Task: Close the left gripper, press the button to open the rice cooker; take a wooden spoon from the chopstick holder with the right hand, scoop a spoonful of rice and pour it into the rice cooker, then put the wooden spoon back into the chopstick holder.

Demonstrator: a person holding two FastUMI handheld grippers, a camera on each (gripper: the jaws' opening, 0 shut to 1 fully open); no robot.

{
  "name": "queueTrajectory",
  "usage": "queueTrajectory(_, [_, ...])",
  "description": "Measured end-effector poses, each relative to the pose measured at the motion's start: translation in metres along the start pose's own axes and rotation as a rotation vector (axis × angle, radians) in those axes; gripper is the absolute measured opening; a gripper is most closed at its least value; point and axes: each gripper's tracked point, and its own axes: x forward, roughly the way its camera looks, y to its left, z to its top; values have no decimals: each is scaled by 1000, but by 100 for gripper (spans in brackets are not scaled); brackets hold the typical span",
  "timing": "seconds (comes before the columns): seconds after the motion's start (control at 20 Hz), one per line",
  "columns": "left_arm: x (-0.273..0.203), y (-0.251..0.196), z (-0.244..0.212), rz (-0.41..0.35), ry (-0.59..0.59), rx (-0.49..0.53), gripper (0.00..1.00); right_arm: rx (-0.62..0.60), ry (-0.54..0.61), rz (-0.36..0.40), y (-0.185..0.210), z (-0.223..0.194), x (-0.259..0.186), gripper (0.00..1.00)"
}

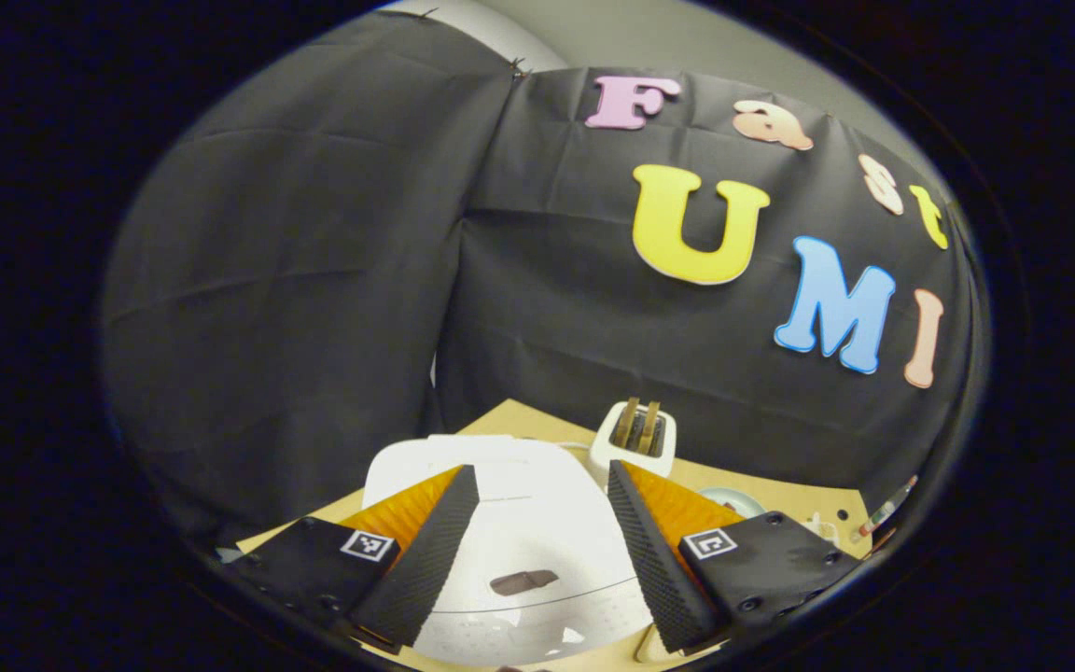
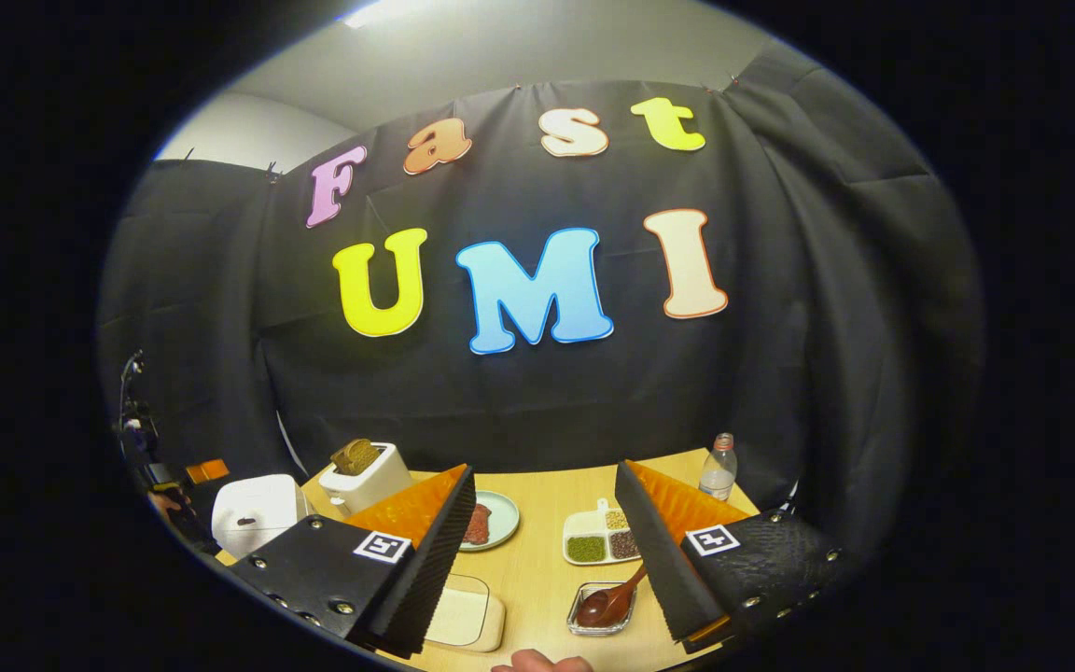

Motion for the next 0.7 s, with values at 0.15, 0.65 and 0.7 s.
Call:
queueTrajectory(0.15, [-31,-36,48,-74,-114,15,98,-31,-39,-40,-2,23,-9,92])
queueTrajectory(0.65, [-156,-189,156,-291,-406,89,96,-112,-226,-84,0,110,-44,92])
queueTrajectory(0.7, [-162,-203,153,-293,-415,107,96,-119,-226,-80,-3,110,-44,92])
